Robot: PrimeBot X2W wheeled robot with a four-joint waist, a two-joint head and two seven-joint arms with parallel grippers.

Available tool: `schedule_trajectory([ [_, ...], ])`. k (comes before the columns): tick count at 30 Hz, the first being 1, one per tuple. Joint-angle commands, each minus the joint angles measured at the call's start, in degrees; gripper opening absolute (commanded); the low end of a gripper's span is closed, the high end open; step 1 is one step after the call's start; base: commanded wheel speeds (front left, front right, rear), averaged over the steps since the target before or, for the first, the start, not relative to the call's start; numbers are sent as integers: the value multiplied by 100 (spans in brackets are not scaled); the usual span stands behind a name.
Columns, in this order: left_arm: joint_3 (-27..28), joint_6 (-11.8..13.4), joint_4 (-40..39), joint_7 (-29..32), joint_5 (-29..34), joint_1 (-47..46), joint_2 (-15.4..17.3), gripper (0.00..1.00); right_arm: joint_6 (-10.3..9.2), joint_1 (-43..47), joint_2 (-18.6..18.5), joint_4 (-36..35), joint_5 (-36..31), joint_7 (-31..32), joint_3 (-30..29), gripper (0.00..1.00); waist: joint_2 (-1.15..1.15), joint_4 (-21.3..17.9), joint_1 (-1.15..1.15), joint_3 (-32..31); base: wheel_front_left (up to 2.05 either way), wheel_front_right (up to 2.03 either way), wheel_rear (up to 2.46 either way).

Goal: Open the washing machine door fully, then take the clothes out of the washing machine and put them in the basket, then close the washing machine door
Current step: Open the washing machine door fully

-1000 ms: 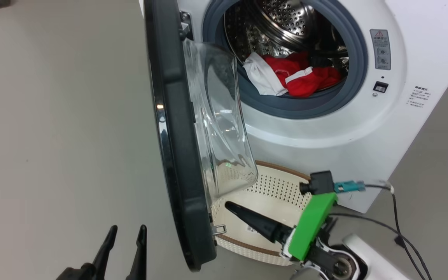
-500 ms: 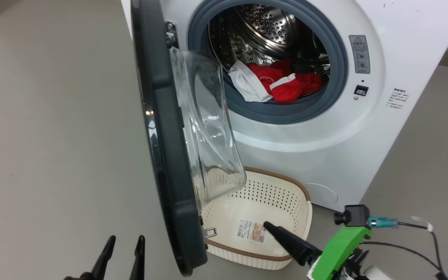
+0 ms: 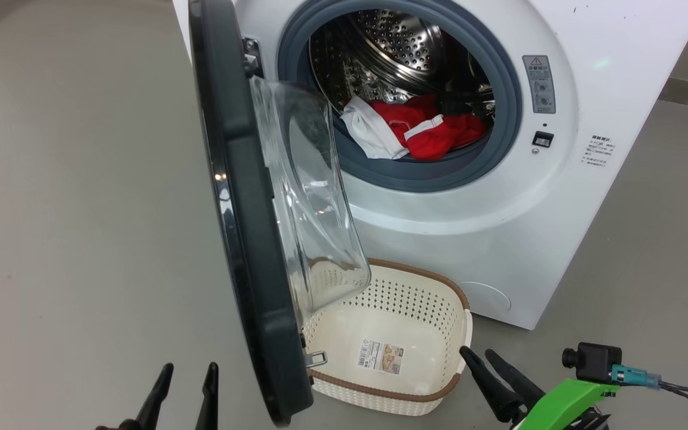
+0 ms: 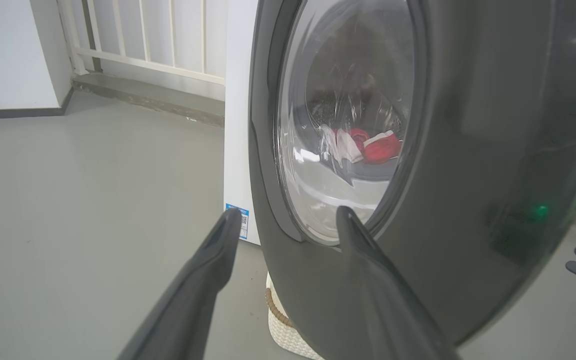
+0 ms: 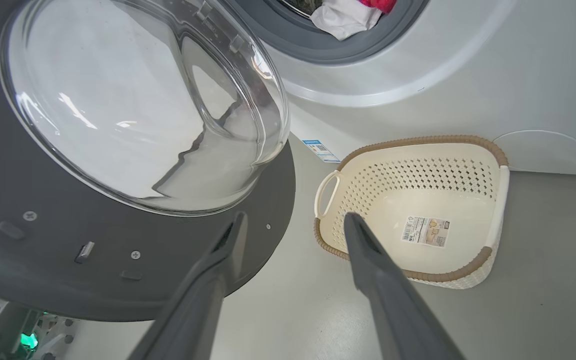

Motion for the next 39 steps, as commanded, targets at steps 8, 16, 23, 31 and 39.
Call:
schedule_trajectory([
  [8,291,-28,-123,-71,38,-118,48,100,44,-56,-117,78,-1222,-213,-251,100,0,-43,0,28,0,0,0],
  [16,322,-31,-103,-71,36,-122,48,100,44,369,246,-183,-3038,-216,-1303,100,0,-90,0,36,0,0,0],
  [23,325,-45,-93,-71,40,-159,48,100,44,827,645,-581,-4522,-216,-2284,100,0,-95,0,56,0,0,0],
  [31,310,-59,-96,-71,67,-175,48,100,44,1374,1083,-1144,-5491,-217,-3214,100,0,-90,0,32,0,0,0],
  [39,307,-69,-113,-71,73,-174,48,100,44,1782,1352,-1390,-5903,-217,-3633,100,0,-97,0,11,0,0,0],
])
